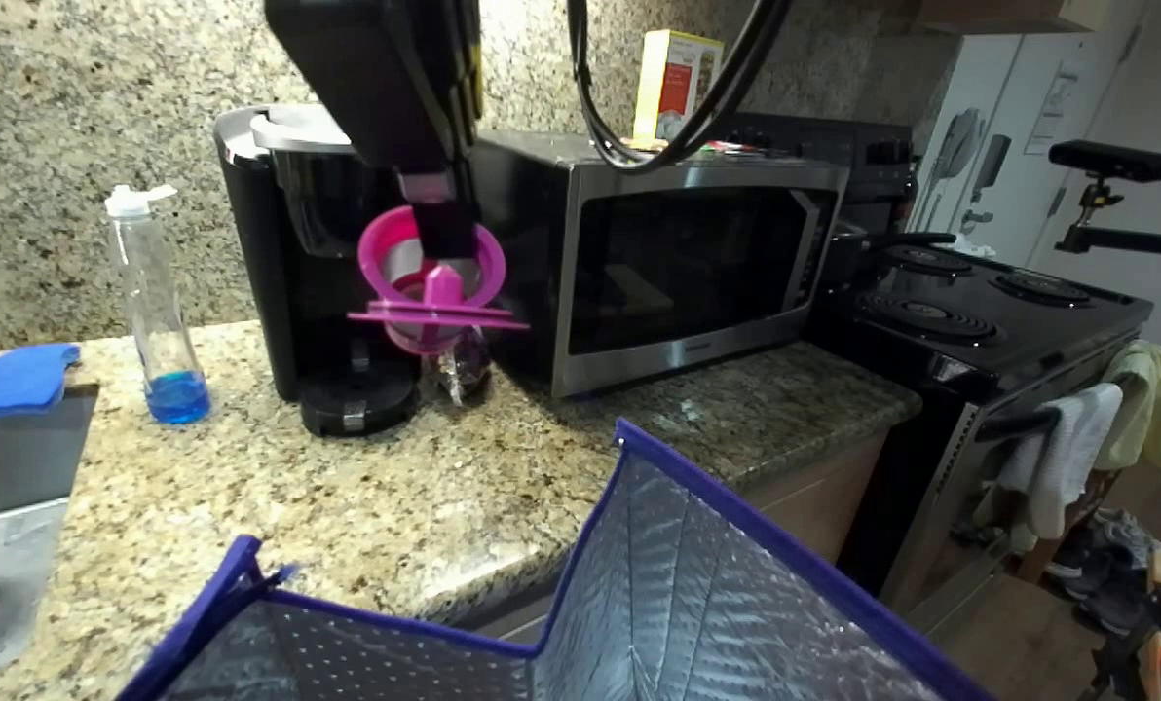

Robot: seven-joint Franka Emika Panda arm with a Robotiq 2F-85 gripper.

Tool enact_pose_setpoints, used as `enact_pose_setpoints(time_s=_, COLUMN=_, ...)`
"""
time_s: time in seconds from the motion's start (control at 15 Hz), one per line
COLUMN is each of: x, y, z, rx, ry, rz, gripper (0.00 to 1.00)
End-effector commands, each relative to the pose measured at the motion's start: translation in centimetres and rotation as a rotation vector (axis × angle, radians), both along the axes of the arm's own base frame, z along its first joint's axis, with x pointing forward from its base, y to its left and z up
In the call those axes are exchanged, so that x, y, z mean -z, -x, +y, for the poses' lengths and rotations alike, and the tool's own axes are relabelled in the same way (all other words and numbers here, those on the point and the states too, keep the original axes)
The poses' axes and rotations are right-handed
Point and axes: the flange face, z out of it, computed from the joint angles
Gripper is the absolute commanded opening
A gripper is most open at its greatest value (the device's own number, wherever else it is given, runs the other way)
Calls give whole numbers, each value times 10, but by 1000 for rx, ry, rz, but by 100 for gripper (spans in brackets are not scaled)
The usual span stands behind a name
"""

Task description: Pick up the pink coffee capsule from the counter and put it in the blue bag

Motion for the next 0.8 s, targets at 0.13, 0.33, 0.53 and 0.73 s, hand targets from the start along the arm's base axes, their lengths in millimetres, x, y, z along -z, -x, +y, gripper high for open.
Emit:
enact_pose_setpoints(time_s=0.13, x=3, y=-4, z=-3, rx=7, ry=4, rz=3, gripper=7)
enact_pose_setpoints(time_s=0.33, x=-8, y=15, z=1, rx=39, ry=28, rz=13, gripper=7)
enact_pose_setpoints(time_s=0.53, x=-13, y=32, z=16, rx=71, ry=-12, rz=22, gripper=7)
enact_pose_setpoints(time_s=0.73, x=-20, y=51, z=37, rx=158, ry=-85, rz=16, gripper=7)
